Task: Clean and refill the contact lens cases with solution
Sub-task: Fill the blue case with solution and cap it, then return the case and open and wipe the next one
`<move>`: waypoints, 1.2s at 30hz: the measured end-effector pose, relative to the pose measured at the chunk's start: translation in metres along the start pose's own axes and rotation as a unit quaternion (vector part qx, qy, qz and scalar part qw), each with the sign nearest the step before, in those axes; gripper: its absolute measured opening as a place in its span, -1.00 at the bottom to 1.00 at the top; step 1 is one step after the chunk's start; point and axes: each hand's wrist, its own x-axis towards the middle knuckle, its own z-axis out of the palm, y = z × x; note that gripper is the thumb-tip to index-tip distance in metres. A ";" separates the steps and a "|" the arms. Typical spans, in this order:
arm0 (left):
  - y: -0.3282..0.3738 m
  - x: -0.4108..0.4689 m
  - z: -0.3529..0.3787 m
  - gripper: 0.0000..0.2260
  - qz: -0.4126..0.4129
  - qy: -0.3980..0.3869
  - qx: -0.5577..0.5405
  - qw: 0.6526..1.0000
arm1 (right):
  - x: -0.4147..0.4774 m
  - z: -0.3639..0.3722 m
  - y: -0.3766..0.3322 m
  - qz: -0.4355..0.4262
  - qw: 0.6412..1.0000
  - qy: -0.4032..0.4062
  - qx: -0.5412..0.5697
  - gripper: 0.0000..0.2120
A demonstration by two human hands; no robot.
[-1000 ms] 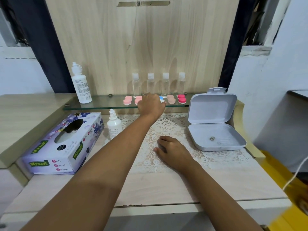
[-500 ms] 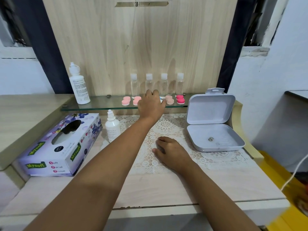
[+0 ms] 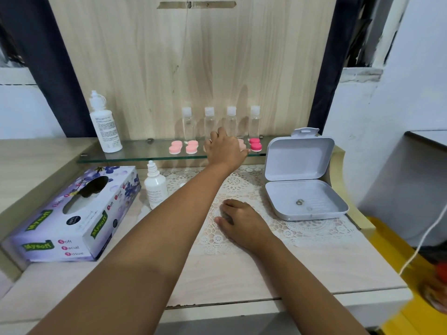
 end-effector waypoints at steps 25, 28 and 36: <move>-0.068 -0.115 -0.017 -0.80 -0.009 0.005 -0.287 0.958 | 0.001 -0.002 0.001 0.002 1.000 -0.009 0.000 -0.70; -0.086 -0.133 -0.008 -0.81 -0.020 -0.047 -0.310 0.949 | 0.002 -0.001 0.002 0.010 1.000 -0.018 -0.001 -0.68; -0.109 -0.142 -0.002 -0.81 0.017 -0.150 -0.274 0.950 | 0.001 -0.002 0.002 0.033 0.999 -0.011 0.024 -0.80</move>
